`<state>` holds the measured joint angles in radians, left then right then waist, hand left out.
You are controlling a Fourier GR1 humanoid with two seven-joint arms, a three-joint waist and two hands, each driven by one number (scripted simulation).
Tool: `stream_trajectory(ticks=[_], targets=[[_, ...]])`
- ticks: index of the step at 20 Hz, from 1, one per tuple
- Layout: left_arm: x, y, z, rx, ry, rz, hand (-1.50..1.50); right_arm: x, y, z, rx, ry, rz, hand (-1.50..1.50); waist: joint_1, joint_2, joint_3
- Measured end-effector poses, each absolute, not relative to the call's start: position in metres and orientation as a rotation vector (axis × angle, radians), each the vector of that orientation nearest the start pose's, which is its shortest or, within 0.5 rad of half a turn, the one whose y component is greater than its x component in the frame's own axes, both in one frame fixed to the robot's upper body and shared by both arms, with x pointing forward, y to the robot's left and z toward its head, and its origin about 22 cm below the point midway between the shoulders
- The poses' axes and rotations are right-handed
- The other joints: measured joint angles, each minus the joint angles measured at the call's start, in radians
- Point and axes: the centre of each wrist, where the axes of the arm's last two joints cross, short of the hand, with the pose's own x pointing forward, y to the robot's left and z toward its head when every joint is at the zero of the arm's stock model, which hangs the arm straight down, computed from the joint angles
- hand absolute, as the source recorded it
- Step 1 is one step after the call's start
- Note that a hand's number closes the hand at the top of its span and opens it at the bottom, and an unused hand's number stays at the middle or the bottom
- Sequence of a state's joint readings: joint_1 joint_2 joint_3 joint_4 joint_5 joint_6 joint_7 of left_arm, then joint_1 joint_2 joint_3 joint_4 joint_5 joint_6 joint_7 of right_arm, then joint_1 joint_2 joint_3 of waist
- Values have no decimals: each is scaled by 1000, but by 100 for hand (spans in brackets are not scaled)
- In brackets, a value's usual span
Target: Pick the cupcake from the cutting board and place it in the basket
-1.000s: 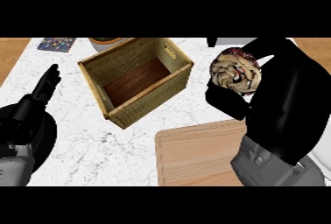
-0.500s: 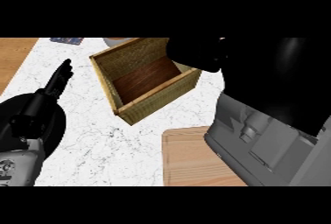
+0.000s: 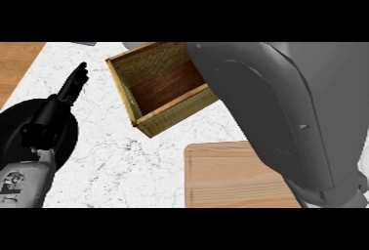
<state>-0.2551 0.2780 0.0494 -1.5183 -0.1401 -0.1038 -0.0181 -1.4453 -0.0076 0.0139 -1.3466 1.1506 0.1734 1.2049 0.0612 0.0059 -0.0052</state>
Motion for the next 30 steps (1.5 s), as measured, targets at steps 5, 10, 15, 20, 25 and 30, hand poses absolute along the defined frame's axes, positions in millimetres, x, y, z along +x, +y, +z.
stream_trajectory(ticks=[5,10,15,20,25,30], targets=[[301,274,76,241,-1743,-432,0,343,-11,393,-1154,-1439,315,150,13,2,0],[302,277,77,241,-1744,-431,0,367,-5,391,-1096,-1340,349,150,14,3,0],[304,276,73,253,-1732,-420,0,385,6,385,-1121,-1220,430,150,-6,0,0],[303,281,74,256,-1730,-415,0,398,16,375,-1166,-1113,534,150,-10,-4,1],[304,277,77,260,-1731,-413,0,402,21,380,-1093,-1064,587,-150,-13,-4,2],[303,280,76,258,-1732,-416,0,402,27,384,-1025,-1068,583,-150,-12,-4,2]])
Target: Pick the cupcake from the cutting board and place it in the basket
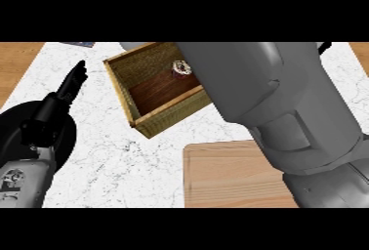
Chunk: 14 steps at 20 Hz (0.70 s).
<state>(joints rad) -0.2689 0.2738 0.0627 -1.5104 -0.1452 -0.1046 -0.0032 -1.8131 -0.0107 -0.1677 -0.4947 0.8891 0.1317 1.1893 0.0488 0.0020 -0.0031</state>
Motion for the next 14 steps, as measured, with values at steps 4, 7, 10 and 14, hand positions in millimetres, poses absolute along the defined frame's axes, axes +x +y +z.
stream_trajectory(ticks=[4,7,10,14], targets=[[302,281,73,261,-1731,-413,0,399,29,390,-1018,-1147,512,-150,-8,1,0],[301,283,72,271,-1728,-405,0,396,24,397,-1012,-1243,384,-150,-18,0,1],[298,285,71,278,-1720,-395,0,395,12,409,-1039,-1324,239,-150,-28,-4,1],[292,291,68,294,-1715,-381,0,400,-12,415,-1085,-1390,57,-150,-45,-11,2]])
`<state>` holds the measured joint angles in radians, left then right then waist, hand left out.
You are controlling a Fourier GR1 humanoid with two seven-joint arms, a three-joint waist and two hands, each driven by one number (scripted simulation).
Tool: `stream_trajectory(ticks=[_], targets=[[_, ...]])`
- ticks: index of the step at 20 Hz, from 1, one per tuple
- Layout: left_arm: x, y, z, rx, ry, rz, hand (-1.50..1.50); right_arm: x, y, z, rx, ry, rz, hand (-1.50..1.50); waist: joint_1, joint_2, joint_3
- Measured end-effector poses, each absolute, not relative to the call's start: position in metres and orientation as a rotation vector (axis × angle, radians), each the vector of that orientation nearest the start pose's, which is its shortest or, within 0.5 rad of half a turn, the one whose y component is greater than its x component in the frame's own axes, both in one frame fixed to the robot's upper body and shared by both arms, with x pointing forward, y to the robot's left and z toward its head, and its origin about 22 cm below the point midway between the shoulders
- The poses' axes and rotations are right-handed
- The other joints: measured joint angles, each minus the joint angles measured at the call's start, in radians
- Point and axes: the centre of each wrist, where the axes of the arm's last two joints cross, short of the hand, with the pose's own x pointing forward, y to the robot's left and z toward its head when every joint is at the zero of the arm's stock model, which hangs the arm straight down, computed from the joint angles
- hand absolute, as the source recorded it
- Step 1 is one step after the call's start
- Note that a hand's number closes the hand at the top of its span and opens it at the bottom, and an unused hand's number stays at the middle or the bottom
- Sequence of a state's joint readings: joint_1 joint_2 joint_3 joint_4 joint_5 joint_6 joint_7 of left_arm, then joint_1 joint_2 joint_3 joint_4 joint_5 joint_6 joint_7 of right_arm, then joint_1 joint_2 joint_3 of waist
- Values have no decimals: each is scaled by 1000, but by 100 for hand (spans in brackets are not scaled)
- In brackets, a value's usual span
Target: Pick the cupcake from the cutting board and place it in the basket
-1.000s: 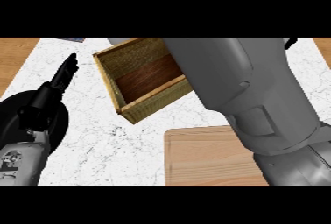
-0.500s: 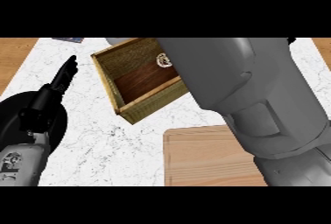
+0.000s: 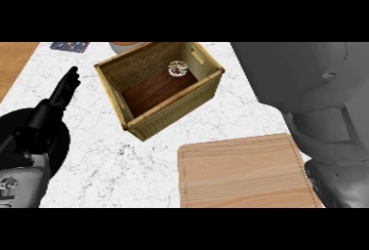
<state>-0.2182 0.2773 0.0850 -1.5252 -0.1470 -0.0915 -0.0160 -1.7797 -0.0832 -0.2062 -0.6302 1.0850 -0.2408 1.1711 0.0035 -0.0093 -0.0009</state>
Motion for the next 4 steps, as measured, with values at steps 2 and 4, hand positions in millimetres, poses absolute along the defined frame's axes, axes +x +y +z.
stream_trajectory(ticks=[2,4], targets=[[291,294,66,304,-1705,-377,0,399,-20,418,-1106,-1417,-16,-150,-14,-5,1],[289,298,65,313,-1693,-361,0,399,-35,421,-1120,-1437,-95,-150,-29,-10,2]])
